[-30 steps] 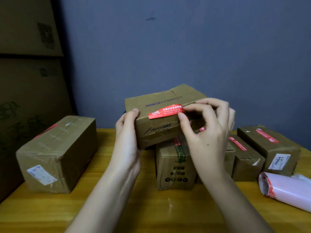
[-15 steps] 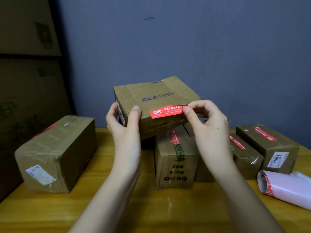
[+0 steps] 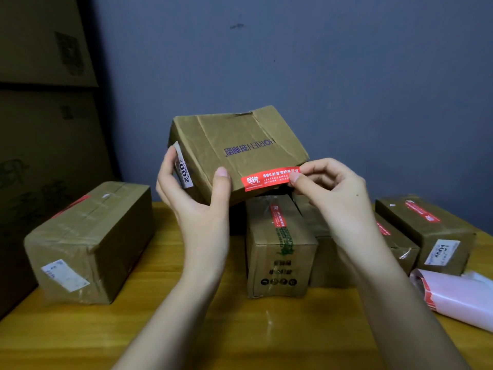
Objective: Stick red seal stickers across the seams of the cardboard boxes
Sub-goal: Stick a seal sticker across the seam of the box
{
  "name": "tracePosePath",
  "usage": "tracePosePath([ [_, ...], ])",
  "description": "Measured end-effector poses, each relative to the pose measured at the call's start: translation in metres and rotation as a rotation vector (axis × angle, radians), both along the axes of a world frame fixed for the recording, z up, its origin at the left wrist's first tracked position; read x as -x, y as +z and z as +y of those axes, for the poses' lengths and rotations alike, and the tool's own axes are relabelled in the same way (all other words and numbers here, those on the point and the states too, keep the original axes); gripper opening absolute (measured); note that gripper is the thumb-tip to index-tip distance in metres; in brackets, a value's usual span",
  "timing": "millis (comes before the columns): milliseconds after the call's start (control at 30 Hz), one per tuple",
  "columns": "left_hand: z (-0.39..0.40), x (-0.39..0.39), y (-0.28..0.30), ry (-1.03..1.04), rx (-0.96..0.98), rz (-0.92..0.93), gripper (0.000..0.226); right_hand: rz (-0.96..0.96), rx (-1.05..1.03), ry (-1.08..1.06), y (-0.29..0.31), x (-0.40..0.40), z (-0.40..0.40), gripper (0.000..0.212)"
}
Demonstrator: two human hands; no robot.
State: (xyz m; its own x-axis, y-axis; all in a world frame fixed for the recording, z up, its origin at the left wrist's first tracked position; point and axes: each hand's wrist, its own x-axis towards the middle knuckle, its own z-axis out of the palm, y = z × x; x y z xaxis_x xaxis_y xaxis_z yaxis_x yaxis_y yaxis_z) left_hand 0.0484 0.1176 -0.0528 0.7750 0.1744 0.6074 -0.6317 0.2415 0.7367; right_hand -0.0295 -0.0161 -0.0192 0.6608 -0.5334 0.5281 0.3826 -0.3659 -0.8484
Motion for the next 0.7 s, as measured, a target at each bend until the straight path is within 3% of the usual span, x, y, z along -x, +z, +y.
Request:
tracePosePath([
  [267,-0.001,-0.005,-0.004,0.092,-0.012,-0.107,0.073,-0.007,-0.006,0.010,-0.002,0.000,0.001,0.012],
  [433,-0.001,-0.004,-0.004,0.114,-0.022,-0.137,0.074,-0.008,0.045,-0.032,-0.002,-0.001,0.002,0.030],
  [500,-0.001,-0.004,-0.004,0.123,-0.015,-0.138,0.074,0.002,-0.052,0.034,-0.001,0.000,0.004,0.027],
  [633,0.000,-0.009,-0.007,0.129,0.005,-0.133,0.072,0.032,-0.483,0.324,-0.004,-0.004,0.014,0.017],
  [700,0.001,-0.011,-0.007,0.126,0.023,-0.125,0.071,0.033,-0.626,0.360,-0.006,-0.006,0.018,0.013],
])
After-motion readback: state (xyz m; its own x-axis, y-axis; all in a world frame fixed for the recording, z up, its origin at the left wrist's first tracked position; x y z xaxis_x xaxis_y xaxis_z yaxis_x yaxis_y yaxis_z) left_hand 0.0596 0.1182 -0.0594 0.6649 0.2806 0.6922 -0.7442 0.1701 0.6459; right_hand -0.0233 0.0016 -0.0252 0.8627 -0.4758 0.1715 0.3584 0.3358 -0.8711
